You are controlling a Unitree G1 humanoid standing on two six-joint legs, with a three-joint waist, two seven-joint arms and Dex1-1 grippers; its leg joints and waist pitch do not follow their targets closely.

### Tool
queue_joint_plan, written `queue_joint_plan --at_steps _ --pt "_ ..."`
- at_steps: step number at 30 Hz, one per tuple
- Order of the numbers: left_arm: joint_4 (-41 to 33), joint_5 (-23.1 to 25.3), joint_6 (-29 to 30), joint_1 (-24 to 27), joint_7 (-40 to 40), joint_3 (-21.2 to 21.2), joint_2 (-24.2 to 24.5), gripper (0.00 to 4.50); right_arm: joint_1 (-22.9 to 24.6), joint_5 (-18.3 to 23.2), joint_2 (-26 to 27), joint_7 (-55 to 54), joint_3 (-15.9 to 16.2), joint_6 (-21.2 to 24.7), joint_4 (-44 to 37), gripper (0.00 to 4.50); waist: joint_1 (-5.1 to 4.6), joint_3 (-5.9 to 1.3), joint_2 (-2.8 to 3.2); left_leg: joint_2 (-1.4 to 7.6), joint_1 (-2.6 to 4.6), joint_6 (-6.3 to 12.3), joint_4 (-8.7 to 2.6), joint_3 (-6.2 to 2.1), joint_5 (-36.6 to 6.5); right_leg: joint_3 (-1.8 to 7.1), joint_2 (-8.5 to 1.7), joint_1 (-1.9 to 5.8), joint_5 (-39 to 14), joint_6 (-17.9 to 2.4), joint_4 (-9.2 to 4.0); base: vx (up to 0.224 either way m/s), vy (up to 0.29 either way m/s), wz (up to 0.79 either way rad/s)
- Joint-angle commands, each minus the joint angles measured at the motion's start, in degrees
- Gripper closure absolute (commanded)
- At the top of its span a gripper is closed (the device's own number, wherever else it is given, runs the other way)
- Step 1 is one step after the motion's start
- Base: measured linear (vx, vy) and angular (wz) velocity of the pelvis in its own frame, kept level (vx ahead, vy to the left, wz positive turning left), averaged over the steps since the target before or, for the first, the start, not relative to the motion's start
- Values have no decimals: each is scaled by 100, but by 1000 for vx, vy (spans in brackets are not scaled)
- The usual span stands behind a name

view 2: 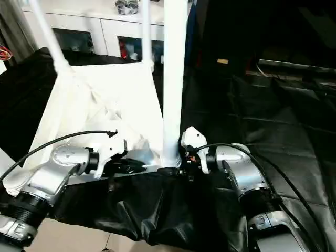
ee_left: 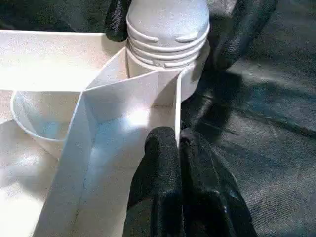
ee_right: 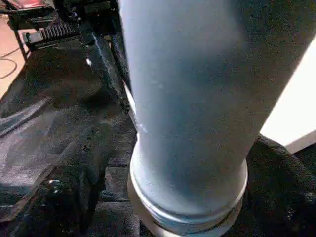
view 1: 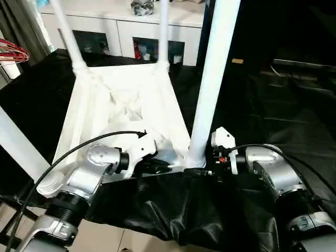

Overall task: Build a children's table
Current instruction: Rotate leg to tighten

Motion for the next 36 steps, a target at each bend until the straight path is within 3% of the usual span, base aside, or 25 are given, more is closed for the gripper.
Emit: queue_joint_plan --at_steps 1,9,14,17,20,22,25,27,29,31,36 --pt "-234 -212 -117 -139 -78 -9 -59 450 91 52 41 184 161 85 -240 71 -6 -379 -10 258 80 274 -388 -105 -1203 268 -367 276 -1223 -1389 -406 0 0 0" --pt "-257 -218 -90 -102 -148 -28 5 450 175 85 61 208 212 216 -343 136 2 -375 -6 260 93 239 -392 -103 -1275 269 -370 269 -1323 -1371 -418 0 0 0" --pt "-177 -127 1 -130 290 67 -182 450 267 93 374 -372 71 310 -243 163 -15 -369 -10 258 74 204 -404 -114 -1257 273 -374 274 -1347 -1339 -415 0 0 0" --pt "-125 -71 40 -165 555 91 -314 450 252 3 585 -854 -12 235 -87 173 -39 -358 -34 242 93 143 -403 -120 -1411 271 -385 266 -1733 -1230 -466 0 0 0" --pt "-65 94 163 -222 1011 53 -547 450 165 -166 1065 -1954 -189 274 272 178 -95 -346 -52 232 75 60 -417 -136 -1459 270 -392 256 -2055 -1091 -490 0 0 0" --pt "-36 207 347 -283 1412 36 -785 450 101 -289 1447 -2647 -232 247 508 178 -201 -323 -30 219 64 -46 -436 -170 -1653 247 -388 241 -2428 -1003 -516 0 0 0" --pt "84 418 524 -400 2088 3 -1127 450 -29 -654 1981 -3598 -90 159 735 178 -248 -306 -39 216 96 -89 -437 -179 -1838 245 -391 190 -2769 -871 -567 0 0 0" --pt "175 453 552 -457 2320 16 -1262 450 -110 -683 2109 -3556 2 72 782 178 -277 -313 -42 195 135 -63 -414 -182 -2001 241 -392 162 -3032 -768 -621 0 0 0" --pt "186 473 526 -470 2342 -13 -1294 450 -175 -633 2161 -3474 -6 58 800 178 -271 -316 -52 196 126 7 -411 -181 -1999 244 -393 162 -3007 -749 -632 0 0 0" --pt "181 487 510 -468 2331 -21 -1308 450 -224 -523 2198 -3372 -78 88 798 122 -275 -322 -37 213 89 43 -435 -183 -1925 251 -379 183 -2700 -805 -600 0 0 0" --pt "116 474 391 -420 2166 11 -1228 450 -247 -322 2088 -2947 -164 192 689 72 -273 -323 -37 215 86 80 -436 -172 -1919 258 -382 191 -2500 -921 -581 0 0 0"
